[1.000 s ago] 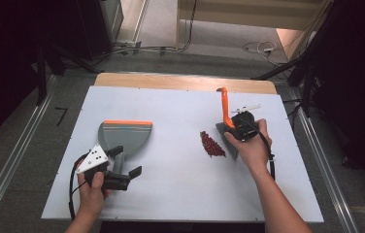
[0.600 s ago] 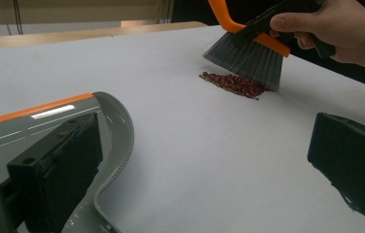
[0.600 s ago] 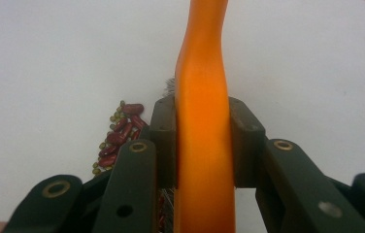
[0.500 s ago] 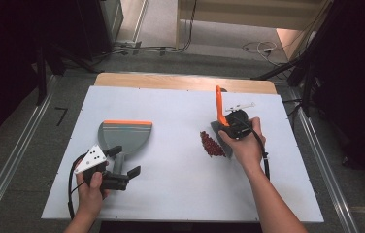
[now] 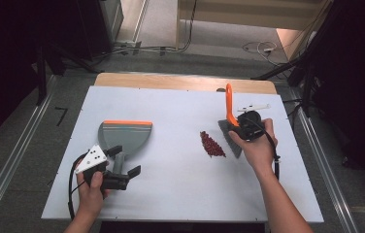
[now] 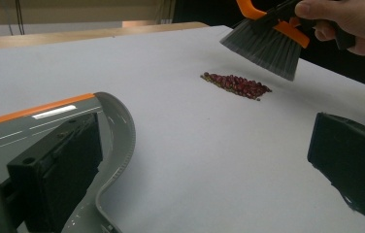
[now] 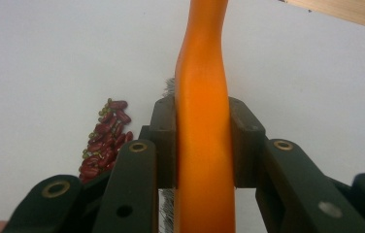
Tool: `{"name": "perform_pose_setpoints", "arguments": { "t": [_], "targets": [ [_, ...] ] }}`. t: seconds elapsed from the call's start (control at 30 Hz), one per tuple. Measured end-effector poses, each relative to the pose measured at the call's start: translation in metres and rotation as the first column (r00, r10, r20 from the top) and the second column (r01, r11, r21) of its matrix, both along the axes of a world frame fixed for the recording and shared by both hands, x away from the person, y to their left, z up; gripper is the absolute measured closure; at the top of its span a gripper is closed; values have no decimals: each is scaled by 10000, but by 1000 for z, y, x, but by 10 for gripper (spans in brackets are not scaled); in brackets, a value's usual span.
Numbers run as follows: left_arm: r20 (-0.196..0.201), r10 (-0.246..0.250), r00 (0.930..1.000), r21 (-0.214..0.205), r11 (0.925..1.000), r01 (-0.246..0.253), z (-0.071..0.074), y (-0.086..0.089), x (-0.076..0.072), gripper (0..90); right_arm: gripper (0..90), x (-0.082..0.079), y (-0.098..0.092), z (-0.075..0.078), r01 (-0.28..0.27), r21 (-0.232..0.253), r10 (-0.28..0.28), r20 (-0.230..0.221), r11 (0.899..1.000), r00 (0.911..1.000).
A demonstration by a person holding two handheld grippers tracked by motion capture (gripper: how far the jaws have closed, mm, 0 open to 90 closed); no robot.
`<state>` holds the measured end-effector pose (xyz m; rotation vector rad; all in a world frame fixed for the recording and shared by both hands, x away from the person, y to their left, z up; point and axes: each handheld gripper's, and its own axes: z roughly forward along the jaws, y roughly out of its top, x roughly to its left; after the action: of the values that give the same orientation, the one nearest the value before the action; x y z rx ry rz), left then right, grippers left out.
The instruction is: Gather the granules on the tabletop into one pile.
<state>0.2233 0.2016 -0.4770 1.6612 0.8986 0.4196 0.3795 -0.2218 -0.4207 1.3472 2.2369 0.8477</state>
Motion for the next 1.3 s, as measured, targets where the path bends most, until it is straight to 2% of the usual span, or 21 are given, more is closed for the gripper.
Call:
{"name": "perform_pose_setpoints", "arguments": {
  "t": [0.27, 0.47, 0.67, 0.97, 1.07, 1.3],
  "targets": [
    [56, 12, 10000, 9, 10000, -12, 1, 1, -1, 0, 677, -14, -21, -2, -75, 649, 71, 67, 9979, 10000],
    [49, 65, 10000, 4, 10000, -65, 1, 2, -1, 0, 677, -29, -40, -5, -392, 1113, 368, 233, 9930, 9991],
    [69, 80, 9999, 10, 10000, -80, 1, 3, -1, 0, 677, -44, -59, -11, -493, 1578, 449, 315, 9862, 9985],
    [141, 61, 9999, 66, 10000, -62, 2, 3, -1, 0, 677, -63, -85, -19, -567, 2220, 542, 172, 9734, 9984],
    [167, 77, 9998, 44, 10000, -78, 2, 5, -1, 0, 677, -70, -92, -20, -574, 2145, 553, 161, 9750, 9983],
    [192, 74, 9998, 72, 9999, -75, 3, 5, -1, 0, 677, -75, -107, -22, -342, 2465, 320, 127, 9685, 9994]
  ]
}}
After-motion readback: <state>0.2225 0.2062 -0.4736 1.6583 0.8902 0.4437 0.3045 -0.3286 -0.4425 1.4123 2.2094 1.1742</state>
